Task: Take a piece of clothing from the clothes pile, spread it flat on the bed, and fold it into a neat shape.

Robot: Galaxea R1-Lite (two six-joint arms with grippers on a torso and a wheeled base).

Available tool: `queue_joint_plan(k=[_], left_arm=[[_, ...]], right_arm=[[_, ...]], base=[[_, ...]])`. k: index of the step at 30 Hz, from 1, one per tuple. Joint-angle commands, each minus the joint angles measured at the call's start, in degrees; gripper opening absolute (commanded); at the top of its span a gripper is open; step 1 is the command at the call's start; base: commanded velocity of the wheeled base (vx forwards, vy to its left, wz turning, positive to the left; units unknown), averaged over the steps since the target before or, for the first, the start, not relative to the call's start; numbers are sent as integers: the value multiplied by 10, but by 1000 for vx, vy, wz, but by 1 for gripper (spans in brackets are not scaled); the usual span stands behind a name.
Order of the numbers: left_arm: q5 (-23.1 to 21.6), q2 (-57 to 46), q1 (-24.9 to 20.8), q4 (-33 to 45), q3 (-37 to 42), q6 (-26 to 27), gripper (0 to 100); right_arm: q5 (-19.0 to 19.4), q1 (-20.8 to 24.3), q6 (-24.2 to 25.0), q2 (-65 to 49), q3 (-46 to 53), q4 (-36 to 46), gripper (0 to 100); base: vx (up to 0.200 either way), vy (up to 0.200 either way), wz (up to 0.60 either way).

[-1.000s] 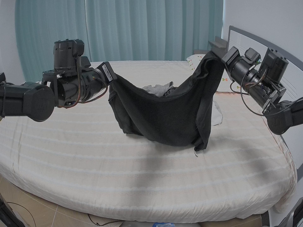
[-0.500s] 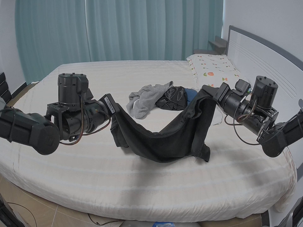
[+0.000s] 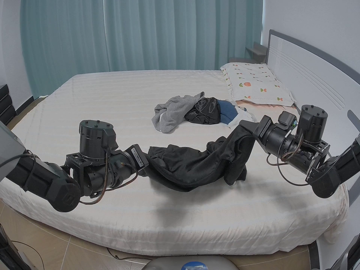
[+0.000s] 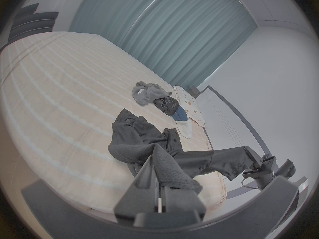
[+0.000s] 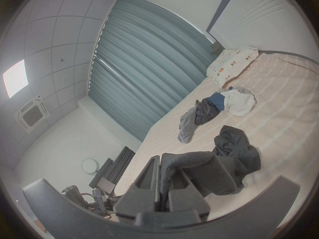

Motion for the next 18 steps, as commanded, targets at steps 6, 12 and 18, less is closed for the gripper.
queue_joint_plan(k=[6, 12, 18], left_arm=[[0, 1, 0, -46, 25, -43, 0], [-8, -1, 10, -46, 26, -86, 0], [-8, -7, 11, -45, 26, -86, 0]], right_arm=[[-1, 1, 7, 6, 8, 0, 0], [-4, 8, 7, 11, 9, 0, 0], [-9, 22, 6, 12, 4, -3, 0]], base=[[0, 0, 0], [0, 167, 0], [0, 200, 0]])
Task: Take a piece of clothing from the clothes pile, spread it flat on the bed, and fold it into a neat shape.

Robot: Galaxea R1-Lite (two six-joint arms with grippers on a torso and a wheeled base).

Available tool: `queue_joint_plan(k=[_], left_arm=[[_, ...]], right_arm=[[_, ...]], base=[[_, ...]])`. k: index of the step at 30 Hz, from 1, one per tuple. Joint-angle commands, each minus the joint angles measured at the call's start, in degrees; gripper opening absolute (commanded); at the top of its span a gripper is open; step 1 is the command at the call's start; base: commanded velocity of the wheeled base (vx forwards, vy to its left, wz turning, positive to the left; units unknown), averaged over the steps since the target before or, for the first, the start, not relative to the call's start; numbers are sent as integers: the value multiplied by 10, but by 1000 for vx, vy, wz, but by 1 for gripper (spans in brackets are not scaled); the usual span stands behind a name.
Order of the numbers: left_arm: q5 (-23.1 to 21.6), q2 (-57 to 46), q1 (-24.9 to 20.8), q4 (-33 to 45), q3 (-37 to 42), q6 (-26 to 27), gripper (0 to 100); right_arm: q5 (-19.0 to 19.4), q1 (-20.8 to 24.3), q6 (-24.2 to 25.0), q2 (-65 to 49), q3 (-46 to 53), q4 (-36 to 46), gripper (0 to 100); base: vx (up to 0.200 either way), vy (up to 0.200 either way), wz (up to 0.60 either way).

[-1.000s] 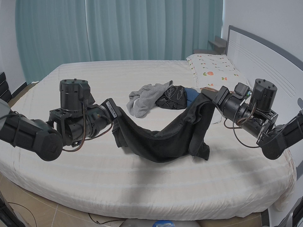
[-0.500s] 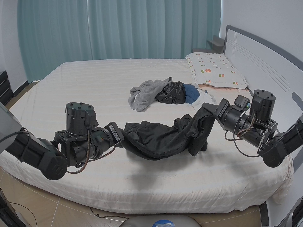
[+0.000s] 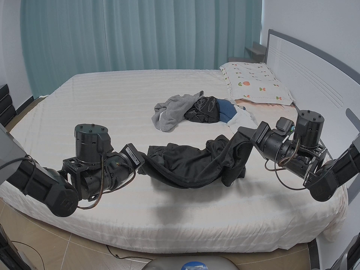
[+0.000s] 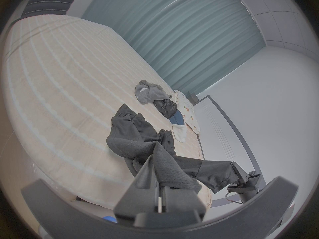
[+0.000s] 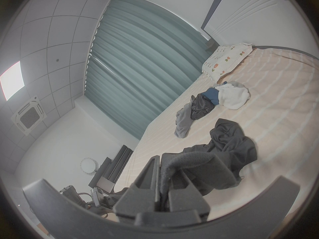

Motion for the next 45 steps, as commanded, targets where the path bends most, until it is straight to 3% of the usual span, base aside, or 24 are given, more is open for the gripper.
queue_joint_plan(k=[1, 18, 23, 31, 45], left_arm=[[0, -5, 2, 1, 0, 0, 0], [0, -43, 3, 12, 0, -1, 0], [0, -48, 6, 24, -2, -2, 0], [0, -52, 8, 24, -3, -1, 0], [0, -69, 18, 25, -4, 0, 0]], right_arm=[[-1, 5, -1, 1, -3, -2, 0], [-9, 8, -7, -3, -28, -1, 0], [-28, 21, -27, 0, -38, 0, 0], [-60, 41, -97, 13, -65, -1, 0], [-63, 41, -108, 14, -65, -33, 0]], base=[[0, 200, 0], [0, 200, 0], [0, 200, 0], [0, 200, 0], [0, 200, 0]])
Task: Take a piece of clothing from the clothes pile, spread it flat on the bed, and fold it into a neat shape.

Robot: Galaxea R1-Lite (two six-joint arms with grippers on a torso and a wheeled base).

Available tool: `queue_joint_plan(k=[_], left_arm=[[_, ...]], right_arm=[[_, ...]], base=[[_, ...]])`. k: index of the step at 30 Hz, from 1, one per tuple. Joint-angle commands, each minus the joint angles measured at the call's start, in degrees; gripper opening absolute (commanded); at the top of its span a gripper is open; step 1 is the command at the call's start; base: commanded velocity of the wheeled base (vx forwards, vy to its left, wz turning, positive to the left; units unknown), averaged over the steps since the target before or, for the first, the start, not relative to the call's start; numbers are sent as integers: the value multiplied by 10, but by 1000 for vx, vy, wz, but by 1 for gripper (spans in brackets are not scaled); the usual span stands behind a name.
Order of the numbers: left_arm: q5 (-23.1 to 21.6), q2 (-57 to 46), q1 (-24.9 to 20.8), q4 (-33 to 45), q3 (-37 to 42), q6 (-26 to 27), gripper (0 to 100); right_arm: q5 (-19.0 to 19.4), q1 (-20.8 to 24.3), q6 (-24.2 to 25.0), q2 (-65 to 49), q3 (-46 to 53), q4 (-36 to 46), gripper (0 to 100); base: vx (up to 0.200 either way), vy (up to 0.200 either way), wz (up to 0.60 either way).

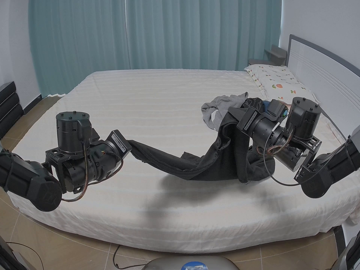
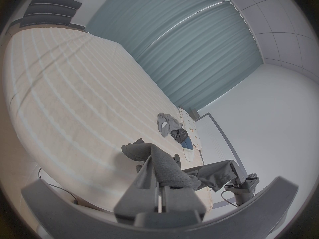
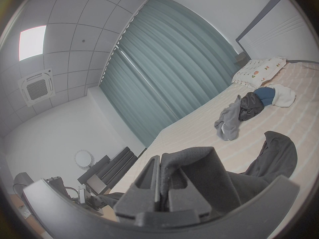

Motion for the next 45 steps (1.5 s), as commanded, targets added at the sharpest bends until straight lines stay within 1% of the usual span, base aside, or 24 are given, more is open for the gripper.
queue_joint_plan(k=[1, 18, 24, 28, 29, 30, 31, 37, 43, 45], left_arm=[[0, -5, 2, -1, 0, 0, 0], [1, -7, 7, -1, 0, 2, 0], [1, -5, 7, -1, 1, 2, 0], [1, -3, 10, -2, 2, 2, 0], [1, -3, 10, -2, 2, 2, 0], [1, -3, 10, -1, 7, 2, 0], [1, -3, 10, -2, 14, 2, 0], [1, -7, 9, -2, 19, 2, 0], [5, -18, -5, 2, 32, 4, 0], [5, -28, -13, 14, 39, 4, 0]], right_arm=[[0, -1, 1, 3, 2, -1, 0], [1, -10, 8, 10, 6, -7, 0], [5, -19, 9, 12, 8, -9, 0], [7, -34, 15, 12, 11, -9, 0], [7, -34, 15, 12, 11, -9, 0], [9, -41, 37, 9, 12, -9, 0], [8, -42, 47, 6, 13, -8, 0], [8, -51, 48, -1, 23, -7, 0], [7, -54, 50, -26, 61, -8, 0], [7, -55, 50, -39, 80, -8, 0]], base=[[0, 200, 0], [0, 200, 0], [0, 200, 0], [0, 200, 0], [0, 0, 0], [0, 0, 0], [0, 0, 0], [0, 0, 0], [0, 0, 0], [0, 0, 0]])
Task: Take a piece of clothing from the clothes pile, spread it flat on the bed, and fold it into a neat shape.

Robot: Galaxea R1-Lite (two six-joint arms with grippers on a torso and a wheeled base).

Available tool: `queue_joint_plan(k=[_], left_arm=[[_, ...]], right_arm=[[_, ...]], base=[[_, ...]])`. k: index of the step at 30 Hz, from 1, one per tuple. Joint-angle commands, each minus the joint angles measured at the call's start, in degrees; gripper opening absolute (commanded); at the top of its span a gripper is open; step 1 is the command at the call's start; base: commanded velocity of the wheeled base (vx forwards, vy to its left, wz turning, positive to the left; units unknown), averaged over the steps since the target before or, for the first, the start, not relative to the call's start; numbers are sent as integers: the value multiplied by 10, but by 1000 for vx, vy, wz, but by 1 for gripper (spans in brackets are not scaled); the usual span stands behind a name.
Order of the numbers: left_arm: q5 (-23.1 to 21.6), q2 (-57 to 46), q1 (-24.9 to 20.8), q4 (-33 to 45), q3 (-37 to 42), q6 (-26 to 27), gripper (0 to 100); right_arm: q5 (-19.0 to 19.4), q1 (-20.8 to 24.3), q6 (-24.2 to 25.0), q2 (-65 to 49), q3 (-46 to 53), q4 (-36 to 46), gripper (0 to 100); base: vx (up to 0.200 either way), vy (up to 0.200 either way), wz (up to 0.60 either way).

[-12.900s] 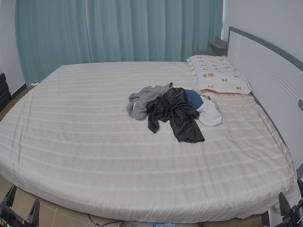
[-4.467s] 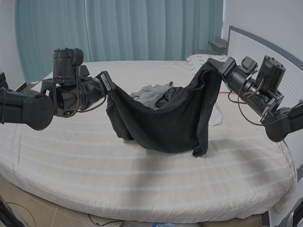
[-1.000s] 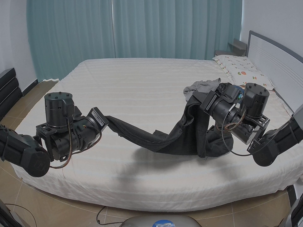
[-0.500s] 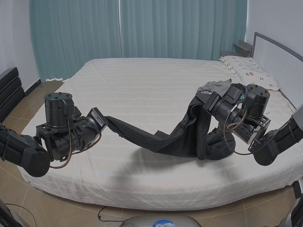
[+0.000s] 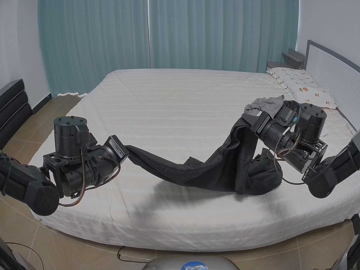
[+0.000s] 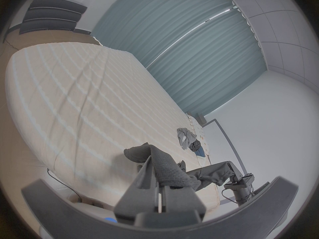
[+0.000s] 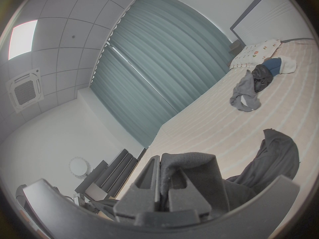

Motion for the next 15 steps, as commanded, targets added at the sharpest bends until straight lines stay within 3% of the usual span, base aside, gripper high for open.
queue_joint_plan(k=[1, 13, 15], left_arm=[[1, -21, -15, 18, 13, 0, 0], [5, -158, -53, 117, 37, 0, 0], [5, -196, -63, 138, 45, 0, 0]], right_arm=[[-1, -2, 0, -33, 33, 0, 0], [-6, -3, -4, -171, 153, 4, 0], [-7, -3, -5, -219, 163, 9, 0]], base=[[0, 0, 0], [-200, 0, 0], [0, 0, 0]])
